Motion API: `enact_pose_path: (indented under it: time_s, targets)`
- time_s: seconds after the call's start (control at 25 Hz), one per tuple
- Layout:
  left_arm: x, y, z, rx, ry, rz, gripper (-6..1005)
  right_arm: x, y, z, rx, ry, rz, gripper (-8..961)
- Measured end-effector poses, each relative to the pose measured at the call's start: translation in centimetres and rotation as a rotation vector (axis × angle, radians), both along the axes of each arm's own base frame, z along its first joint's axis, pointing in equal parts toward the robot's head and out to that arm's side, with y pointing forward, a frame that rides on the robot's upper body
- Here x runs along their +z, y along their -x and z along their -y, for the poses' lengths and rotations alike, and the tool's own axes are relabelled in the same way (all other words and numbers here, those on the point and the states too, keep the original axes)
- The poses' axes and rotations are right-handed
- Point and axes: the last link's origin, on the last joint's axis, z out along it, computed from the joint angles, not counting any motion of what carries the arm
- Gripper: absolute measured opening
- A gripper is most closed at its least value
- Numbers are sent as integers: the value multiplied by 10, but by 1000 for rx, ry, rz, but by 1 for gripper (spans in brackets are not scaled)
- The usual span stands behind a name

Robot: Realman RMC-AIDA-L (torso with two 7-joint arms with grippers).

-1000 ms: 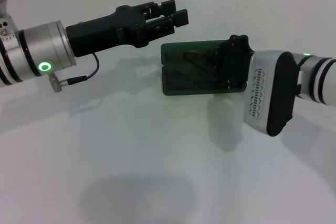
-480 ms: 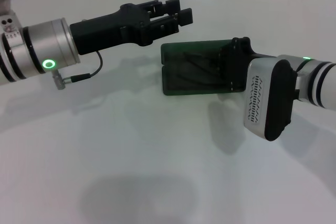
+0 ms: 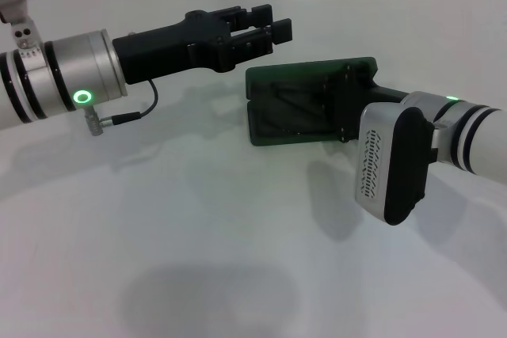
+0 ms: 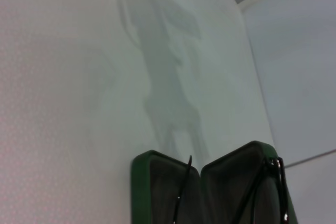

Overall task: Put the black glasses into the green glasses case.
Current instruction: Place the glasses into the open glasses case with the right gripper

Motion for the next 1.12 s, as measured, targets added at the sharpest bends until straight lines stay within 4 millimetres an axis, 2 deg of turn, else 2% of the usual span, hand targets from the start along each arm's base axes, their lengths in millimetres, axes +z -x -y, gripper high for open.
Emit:
enact_pose_path:
  time_s: [0.36, 1.12]
  targets:
    - [0, 1, 0, 6, -1, 4, 542, 5, 3, -4, 0, -33, -17, 112]
    - [-1, 1, 0, 20, 12, 12, 542, -5, -3, 7, -1, -31, -6, 125]
